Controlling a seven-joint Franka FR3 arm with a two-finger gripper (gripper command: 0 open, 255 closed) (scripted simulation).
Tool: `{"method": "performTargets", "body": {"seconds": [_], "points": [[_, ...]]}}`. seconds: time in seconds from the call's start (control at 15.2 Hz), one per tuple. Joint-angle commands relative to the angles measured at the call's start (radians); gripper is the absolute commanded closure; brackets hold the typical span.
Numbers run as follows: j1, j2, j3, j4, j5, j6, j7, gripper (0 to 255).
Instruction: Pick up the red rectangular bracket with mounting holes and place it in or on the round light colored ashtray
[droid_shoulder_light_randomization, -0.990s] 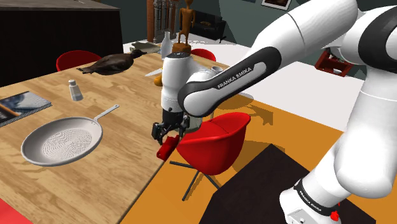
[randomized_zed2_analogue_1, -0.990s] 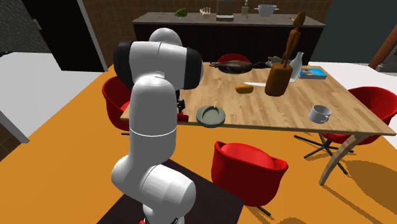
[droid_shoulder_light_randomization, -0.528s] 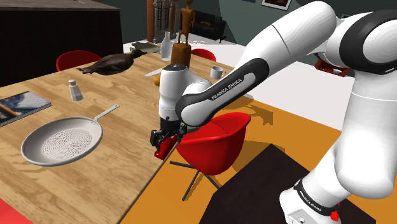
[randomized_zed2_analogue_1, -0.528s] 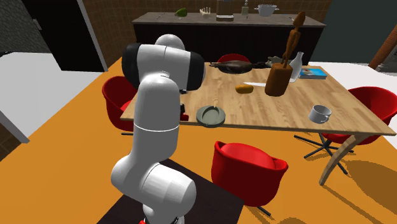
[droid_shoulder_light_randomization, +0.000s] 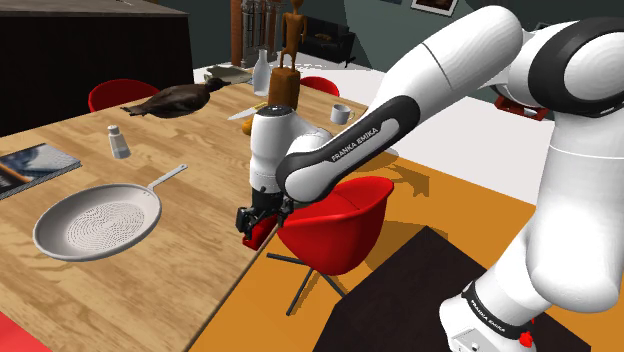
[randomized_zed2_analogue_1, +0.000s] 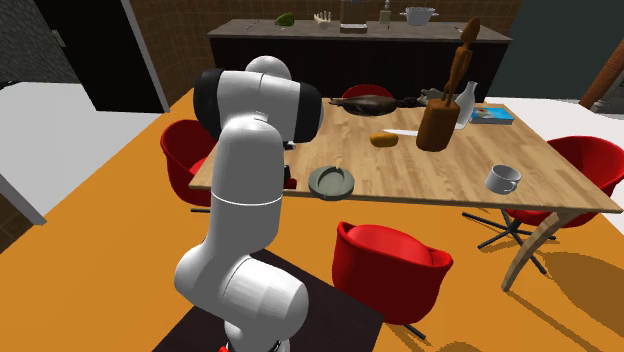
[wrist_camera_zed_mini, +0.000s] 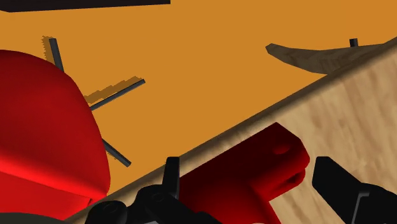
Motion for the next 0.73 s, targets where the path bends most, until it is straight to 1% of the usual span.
{"method": "performTargets", "body": {"seconds": [0.0, 0.59, 0.66], "points": [[0.000, 0.000, 0.000, 0.000, 0.000, 0.000, 0.000, 255], [0.000, 0.000, 0.000, 0.000, 0.000, 0.000, 0.000, 255], [-0.003, -0.010, 0.004, 0.001, 0.006, -0.010, -0.004, 255]]}}
